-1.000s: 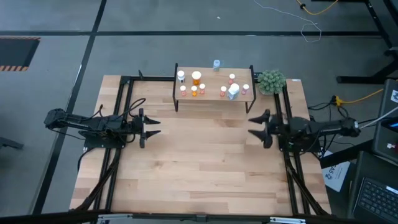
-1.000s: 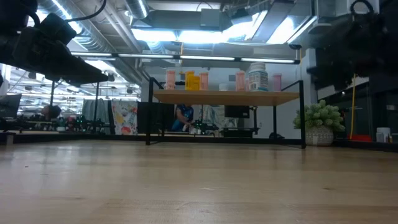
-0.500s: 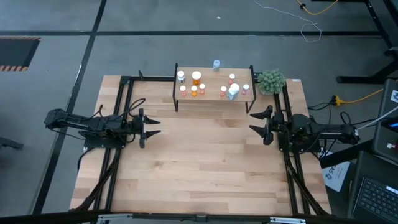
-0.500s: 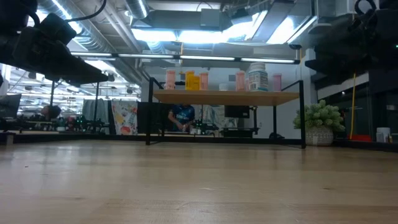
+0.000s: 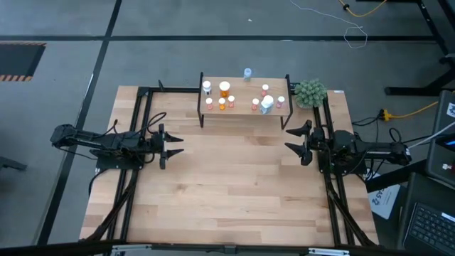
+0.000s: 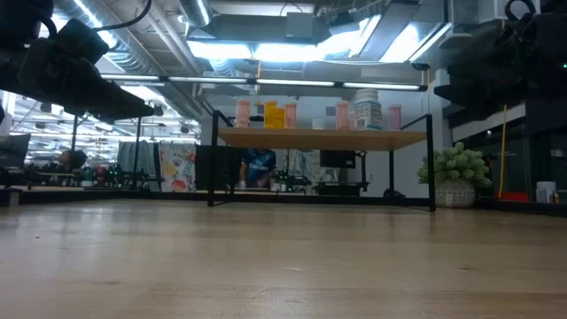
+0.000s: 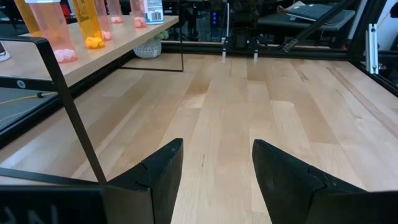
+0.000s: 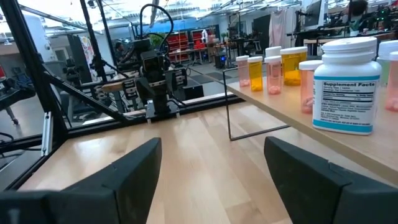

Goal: Pick and place medicine bottles onto shelf by color
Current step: Return to Home Position

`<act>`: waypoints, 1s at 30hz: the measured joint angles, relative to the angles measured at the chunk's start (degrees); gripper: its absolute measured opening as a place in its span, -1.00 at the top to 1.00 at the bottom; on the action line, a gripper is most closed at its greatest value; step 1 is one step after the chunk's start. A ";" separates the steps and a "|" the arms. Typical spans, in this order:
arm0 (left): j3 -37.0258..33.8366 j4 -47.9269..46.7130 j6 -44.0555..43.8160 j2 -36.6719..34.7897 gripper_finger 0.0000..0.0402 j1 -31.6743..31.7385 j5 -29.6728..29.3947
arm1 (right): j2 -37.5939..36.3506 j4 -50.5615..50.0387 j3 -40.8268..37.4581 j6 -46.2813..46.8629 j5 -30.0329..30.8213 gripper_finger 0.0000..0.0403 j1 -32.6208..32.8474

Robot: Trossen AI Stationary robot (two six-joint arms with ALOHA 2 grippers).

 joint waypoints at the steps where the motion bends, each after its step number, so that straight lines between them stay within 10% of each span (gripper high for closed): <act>1: 0.00 0.00 0.00 -0.02 0.06 0.01 0.00 | 0.00 0.02 0.00 0.01 -0.01 -0.42 0.00; 30: 0.00 0.00 0.00 0.00 0.06 0.01 0.02 | 0.81 0.13 -0.02 0.01 0.02 -0.42 0.00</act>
